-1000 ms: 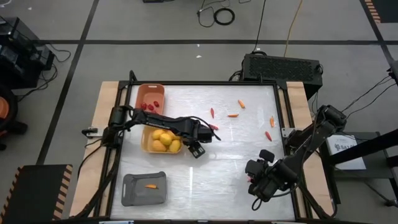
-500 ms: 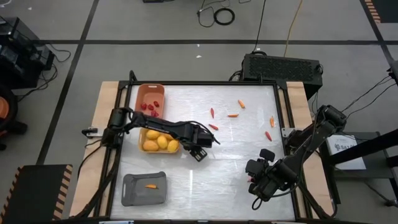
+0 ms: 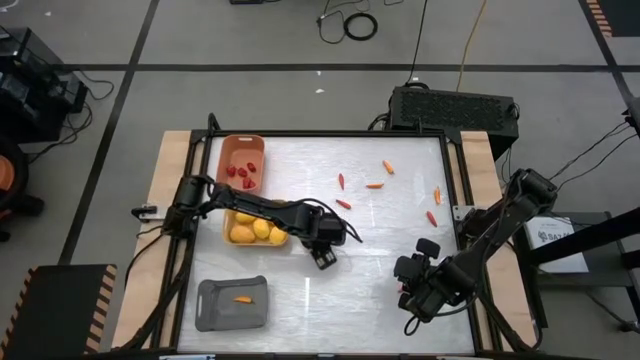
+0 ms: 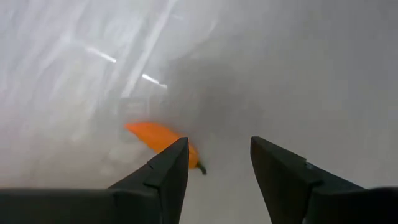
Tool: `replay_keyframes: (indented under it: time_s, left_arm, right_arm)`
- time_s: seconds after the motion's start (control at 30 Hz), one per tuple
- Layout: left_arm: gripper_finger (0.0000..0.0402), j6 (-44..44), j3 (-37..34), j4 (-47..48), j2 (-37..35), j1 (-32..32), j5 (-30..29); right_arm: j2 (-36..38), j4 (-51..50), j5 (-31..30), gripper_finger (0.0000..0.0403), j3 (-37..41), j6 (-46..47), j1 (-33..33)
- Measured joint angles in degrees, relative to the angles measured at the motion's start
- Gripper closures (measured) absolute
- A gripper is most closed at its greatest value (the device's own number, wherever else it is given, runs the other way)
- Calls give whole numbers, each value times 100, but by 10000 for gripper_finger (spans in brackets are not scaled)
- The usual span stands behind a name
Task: Sort produce into baskets
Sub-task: Put the yellow chili pepper into the gray bin
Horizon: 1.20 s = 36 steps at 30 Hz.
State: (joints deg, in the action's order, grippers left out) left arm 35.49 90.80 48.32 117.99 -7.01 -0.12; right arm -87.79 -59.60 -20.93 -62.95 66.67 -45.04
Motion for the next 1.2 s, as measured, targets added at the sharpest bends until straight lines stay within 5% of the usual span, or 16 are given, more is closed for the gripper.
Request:
replay_keyframes:
  time_s: [0.27,0.93,1.2]
  left_arm:
    - [222,-464,-13,385,20,68,9]
    - [224,-1747,-20,463,493,130,5]
    - [325,-1824,22,441,640,131,177]
  right_arm:
    - [-4,852,258,250,419,151,35]
    - [-4,874,299,250,419,122,167]
    - [-2,927,307,250,419,122,195]
